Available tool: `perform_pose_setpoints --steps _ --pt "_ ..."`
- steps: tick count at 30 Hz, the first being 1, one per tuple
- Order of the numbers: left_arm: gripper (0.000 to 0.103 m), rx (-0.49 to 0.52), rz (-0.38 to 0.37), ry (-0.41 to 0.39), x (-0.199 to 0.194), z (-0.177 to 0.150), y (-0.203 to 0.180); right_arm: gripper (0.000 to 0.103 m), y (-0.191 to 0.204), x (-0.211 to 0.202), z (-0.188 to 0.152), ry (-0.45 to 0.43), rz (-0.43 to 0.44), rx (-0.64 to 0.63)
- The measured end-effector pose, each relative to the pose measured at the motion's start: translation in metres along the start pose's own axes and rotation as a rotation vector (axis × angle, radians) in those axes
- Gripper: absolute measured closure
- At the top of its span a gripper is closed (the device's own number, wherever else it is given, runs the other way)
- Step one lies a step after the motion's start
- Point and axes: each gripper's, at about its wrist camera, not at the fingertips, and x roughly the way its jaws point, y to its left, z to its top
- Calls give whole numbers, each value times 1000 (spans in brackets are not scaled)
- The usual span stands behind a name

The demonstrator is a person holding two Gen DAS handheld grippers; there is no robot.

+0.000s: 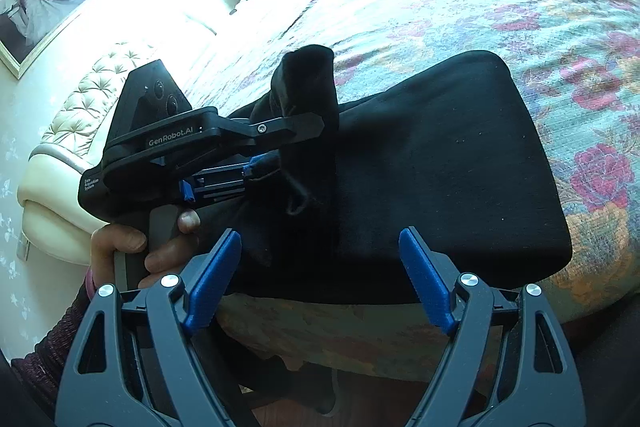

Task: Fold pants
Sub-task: 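Lay the trouser end down and open the left tool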

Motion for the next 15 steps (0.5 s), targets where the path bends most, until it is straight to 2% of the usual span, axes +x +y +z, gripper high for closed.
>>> perform_pose_setpoints --steps 3,7,9,10,13,15 --pt "60 27 -12 -2 -6 -5 -5 22 -1 -6 5 -13 -12 1" --pt "59 -11 -67 -24 -28 -16 2 22 -7 -14 20 -40 -10 26" --pt "48 -19 -78 -74 -46 -23 4 22 -12 -14 29 -49 1 44" --pt "41 -17 -67 -109 -57 -27 7 22 -15 -12 34 -51 6 55" --pt "39 0 10 -193 -95 -36 21 22 -25 2 48 -31 25 86" --pt "31 -3 62 -237 -119 -39 33 22 -30 15 55 -1 25 98"
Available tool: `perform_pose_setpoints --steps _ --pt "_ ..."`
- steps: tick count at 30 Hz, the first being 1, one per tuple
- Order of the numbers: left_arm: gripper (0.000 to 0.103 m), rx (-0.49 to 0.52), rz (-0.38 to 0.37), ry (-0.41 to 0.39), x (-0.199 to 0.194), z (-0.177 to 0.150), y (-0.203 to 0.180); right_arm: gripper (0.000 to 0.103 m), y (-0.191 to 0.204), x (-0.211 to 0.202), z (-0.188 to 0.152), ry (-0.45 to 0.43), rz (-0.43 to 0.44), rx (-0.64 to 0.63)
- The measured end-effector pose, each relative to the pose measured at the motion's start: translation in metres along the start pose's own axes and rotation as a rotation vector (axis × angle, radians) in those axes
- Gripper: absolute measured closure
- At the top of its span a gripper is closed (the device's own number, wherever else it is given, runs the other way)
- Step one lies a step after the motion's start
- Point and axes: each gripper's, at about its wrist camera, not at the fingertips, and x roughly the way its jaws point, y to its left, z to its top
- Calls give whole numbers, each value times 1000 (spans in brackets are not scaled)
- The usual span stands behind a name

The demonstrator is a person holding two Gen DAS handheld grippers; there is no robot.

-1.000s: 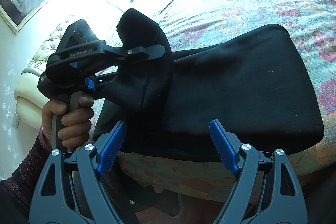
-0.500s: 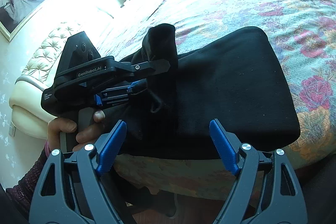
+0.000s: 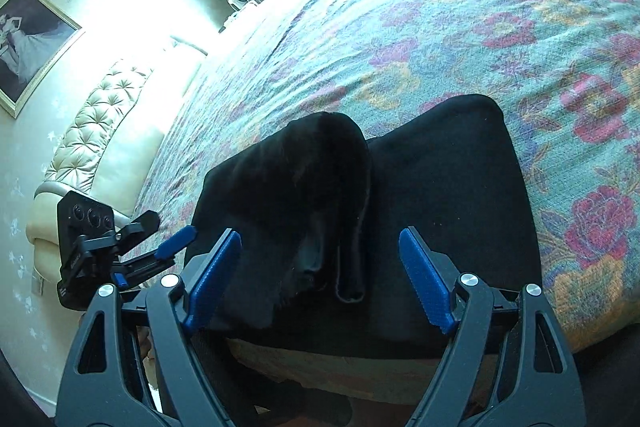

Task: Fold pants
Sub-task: 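Lay the trouser end down and open the left tool, then grasp the folded trouser edge with the right tool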

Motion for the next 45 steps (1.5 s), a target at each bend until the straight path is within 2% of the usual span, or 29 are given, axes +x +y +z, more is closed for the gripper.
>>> perform_pose_setpoints --steps 3,5,9,14,15,19,20,22,24,29,33,39,45 --pt "26 -53 89 -72 -24 5 24 22 -3 18 7 34 -38 -9" --pt "24 -134 95 -87 -31 2 42 22 -1 27 7 57 -38 -11" --pt "24 -263 117 -69 -31 -3 74 22 1 41 6 105 -14 -22" --pt "24 -343 117 -6 -23 -15 101 24 12 56 2 167 -9 -64" --pt "24 -348 115 0 -21 -17 102 28 14 57 0 175 -19 -79" --pt "22 -321 128 -1 -21 -20 100 62 23 69 -5 208 -75 -141" --pt "21 -319 129 -1 -20 -20 98 67 24 71 -6 212 -91 -159" --pt "21 -321 127 -5 -21 -21 99 83 25 72 -5 219 -72 -160" --pt "21 -324 127 -7 -16 -19 95 87 25 72 -2 223 -40 -140" --pt "21 -330 128 -12 -10 -15 87 88 25 64 8 224 23 -106" --pt "21 -339 124 -18 -11 -16 87 89 25 43 15 209 46 -125" --pt "21 -326 93 -15 -8 -17 77 89 -2 9 18 160 39 -86" --pt "21 -293 83 7 -1 -19 63 89 -36 0 19 160 0 -23"
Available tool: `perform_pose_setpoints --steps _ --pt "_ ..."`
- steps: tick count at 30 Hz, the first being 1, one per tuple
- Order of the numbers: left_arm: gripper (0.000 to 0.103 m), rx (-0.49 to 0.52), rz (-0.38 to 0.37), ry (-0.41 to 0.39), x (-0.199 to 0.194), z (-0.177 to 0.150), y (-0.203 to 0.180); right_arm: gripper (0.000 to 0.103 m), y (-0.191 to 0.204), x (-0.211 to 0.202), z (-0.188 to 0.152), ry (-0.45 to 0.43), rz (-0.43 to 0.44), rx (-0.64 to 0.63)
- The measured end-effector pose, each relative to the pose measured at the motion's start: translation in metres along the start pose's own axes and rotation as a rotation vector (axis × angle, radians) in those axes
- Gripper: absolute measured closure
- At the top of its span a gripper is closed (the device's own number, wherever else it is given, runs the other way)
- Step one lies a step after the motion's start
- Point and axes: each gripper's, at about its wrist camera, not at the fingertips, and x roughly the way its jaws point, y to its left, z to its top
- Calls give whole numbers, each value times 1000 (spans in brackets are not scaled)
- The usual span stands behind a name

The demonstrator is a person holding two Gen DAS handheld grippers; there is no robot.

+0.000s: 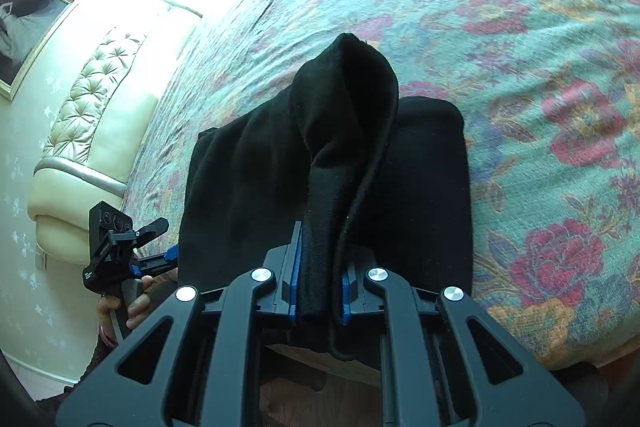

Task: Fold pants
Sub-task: 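Grasp the folded trouser edge with the right tool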

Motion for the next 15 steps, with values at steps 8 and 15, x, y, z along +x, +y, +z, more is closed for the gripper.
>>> perform_pose_setpoints --steps 8,15 --pt "21 27 21 59 20 -10 -7 87 -8 12 -1 30 -14 14" --pt "21 10 1 58 19 -12 -2 44 12 3 -7 28 -67 -58"
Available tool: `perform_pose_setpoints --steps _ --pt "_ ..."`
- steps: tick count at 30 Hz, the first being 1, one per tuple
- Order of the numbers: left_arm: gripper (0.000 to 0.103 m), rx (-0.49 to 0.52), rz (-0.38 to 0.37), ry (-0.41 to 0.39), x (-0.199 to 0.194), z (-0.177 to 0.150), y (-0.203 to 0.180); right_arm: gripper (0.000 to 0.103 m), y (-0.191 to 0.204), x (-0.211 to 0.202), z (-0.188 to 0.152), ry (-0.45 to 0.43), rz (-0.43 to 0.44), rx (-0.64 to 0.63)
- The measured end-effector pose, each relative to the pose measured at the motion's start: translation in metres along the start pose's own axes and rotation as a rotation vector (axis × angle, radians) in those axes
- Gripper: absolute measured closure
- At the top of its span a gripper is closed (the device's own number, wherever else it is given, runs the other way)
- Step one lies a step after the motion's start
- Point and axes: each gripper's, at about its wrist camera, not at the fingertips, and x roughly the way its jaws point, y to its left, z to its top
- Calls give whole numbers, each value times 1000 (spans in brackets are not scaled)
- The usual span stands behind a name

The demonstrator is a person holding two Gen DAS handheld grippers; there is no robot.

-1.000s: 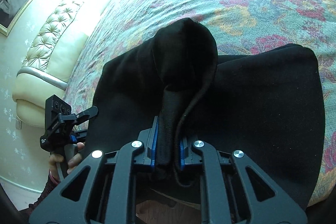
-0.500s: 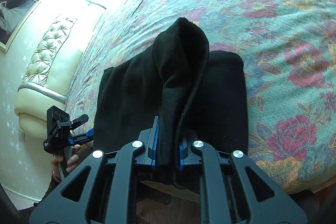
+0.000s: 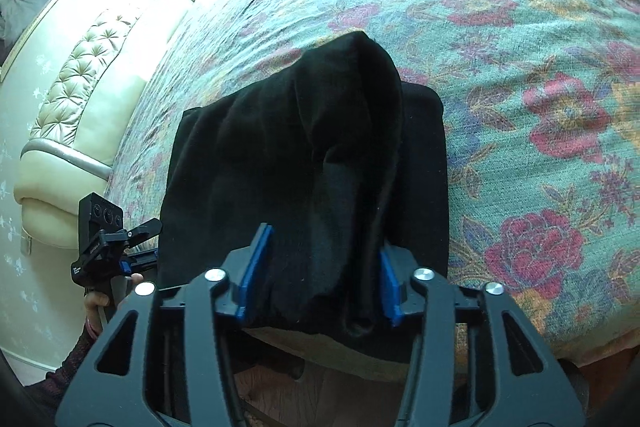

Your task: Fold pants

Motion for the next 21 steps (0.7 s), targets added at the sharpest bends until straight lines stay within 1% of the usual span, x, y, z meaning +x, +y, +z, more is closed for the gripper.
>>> perform_pose_setpoints --steps 1,2,5,6,7,8,9,10,12,15,21 --pt "21 -16 -13 0 -2 -1 5 40 2 -3 -1 -7 -8 -8" --pt "21 -31 -25 1 -4 -2 8 40 1 -7 -2 -11 -15 -12" --pt "21 -49 -46 7 -8 -2 9 40 -7 -11 -5 -7 -24 -17" --pt "21 -45 -48 9 -9 -2 9 43 -9 -11 -8 -3 -27 -16" --pt "21 -40 -48 10 -9 1 6 56 -10 -11 -10 1 -42 -25" --pt "21 -35 -46 12 -9 1 7 64 -8 -9 -10 11 -60 -44" --pt "21 -32 -45 12 -8 1 6 77 -7 -7 -12 22 -64 -60" --pt "21 -30 -44 12 -8 1 5 82 -7 -7 -13 26 -65 -66" --pt "21 -29 -40 14 -7 1 3 87 -6 -8 -15 24 -73 -80" --pt "21 -27 -37 20 -3 1 -3 88 -9 -11 -16 20 -96 -97" --pt "21 -4 -37 32 0 -1 0 88 -7 -5 -18 27 -164 -144"
